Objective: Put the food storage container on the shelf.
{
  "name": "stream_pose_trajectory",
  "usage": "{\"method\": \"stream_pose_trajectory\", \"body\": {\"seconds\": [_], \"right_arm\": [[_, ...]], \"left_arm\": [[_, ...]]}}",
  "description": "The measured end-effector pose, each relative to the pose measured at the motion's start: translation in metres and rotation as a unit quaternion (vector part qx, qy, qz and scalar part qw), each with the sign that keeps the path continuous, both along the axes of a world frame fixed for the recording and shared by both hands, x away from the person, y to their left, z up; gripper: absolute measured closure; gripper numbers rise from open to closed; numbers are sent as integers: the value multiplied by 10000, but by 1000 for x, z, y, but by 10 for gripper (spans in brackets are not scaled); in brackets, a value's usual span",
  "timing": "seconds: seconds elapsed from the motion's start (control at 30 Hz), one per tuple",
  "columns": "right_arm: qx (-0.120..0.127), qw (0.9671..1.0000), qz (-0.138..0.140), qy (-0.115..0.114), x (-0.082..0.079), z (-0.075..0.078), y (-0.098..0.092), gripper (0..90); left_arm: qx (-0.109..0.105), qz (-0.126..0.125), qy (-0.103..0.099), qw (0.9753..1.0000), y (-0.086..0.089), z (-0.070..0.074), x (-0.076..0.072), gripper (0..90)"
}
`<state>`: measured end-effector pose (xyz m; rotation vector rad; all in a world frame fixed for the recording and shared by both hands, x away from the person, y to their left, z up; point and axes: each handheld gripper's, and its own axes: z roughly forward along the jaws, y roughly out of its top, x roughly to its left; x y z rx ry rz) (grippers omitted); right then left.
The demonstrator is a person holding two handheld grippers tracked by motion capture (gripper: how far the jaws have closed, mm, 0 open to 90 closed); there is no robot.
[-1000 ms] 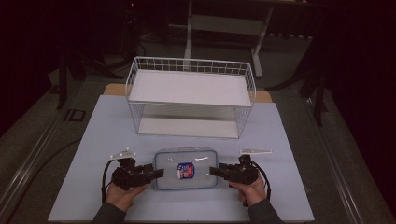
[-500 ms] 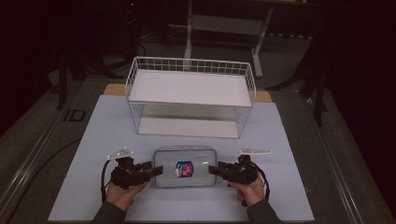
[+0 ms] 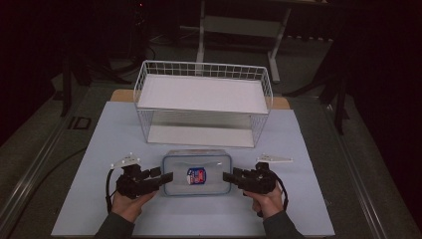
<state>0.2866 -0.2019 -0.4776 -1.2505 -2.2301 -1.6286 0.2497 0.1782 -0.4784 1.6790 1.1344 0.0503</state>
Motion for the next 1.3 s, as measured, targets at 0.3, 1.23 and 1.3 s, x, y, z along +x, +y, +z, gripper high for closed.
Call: {"method": "stream_pose_trajectory", "body": {"seconds": [0.3,1.23,1.3], "right_arm": [[45,9999,-11,-137,2,10,-1,513],[142,9975,-121,-676,19,47,0,516],[145,9972,-128,-725,21,50,0,516]], "left_arm": [[87,-48,-146,9998,-1,14,3,462],[73,-62,-535,9985,0,47,22,464],[77,-65,-569,9983,0,50,25,464]]}}
